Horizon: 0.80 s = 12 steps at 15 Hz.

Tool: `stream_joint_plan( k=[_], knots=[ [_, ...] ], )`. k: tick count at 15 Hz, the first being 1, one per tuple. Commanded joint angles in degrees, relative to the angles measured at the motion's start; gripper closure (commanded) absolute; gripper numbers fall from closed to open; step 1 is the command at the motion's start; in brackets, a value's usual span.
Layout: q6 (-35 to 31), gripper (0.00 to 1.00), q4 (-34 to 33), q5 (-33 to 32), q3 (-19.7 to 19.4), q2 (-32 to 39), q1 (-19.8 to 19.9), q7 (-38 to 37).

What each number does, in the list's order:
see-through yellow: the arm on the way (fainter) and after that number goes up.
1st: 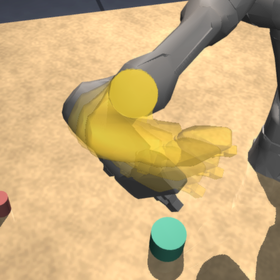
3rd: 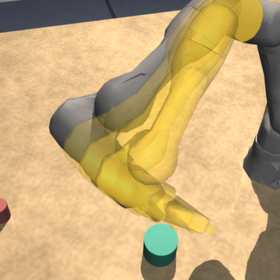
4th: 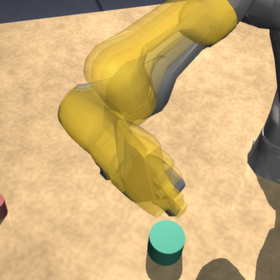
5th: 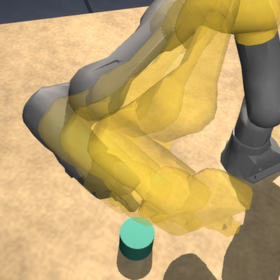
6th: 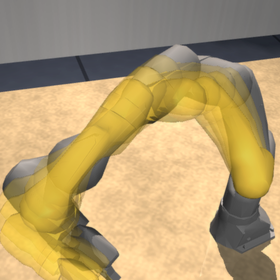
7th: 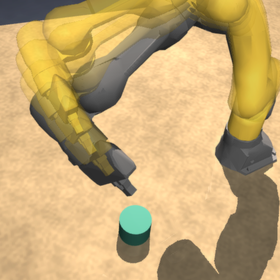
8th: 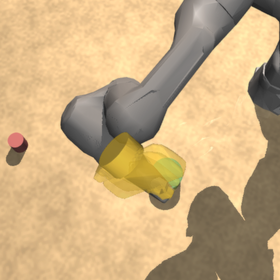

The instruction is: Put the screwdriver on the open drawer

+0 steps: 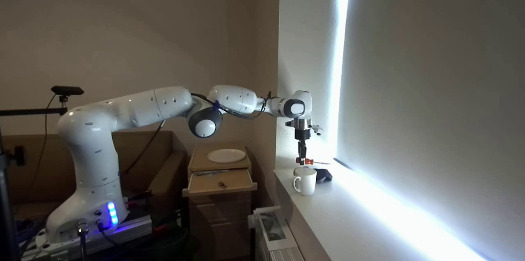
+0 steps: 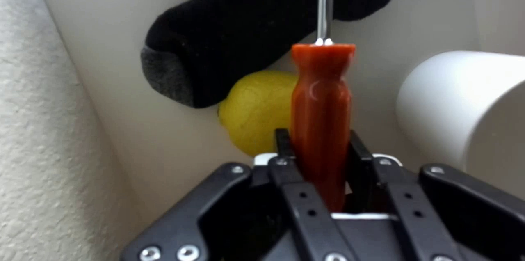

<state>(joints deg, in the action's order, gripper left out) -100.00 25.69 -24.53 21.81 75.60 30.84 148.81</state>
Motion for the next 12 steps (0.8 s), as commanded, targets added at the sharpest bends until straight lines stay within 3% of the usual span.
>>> stream_joint_plan(
  k=[1, 3, 5, 8, 9, 12],
  knots=[
    [-2.9, 0.92, 12.4, -14.6, 12.1, -6.3, 6.6, 0.1],
    [-6.8, 0.92, 15.9, -22.9, 20.2, -6.2, 10.7, 0.1],
    [-7.9, 0.92, 19.2, -23.0, 22.9, -6.8, 14.2, 0.1],
    [-3.3, 0.92, 24.7, -24.0, 28.3, -7.7, 20.1, 0.1],
    [-1.5, 0.92, 27.3, -29.2, 35.3, -7.1, 23.4, 0.1],
    [3.2, 0.92, 35.0, -42.3, 48.2, -6.2, 30.1, 0.3]
  ],
)
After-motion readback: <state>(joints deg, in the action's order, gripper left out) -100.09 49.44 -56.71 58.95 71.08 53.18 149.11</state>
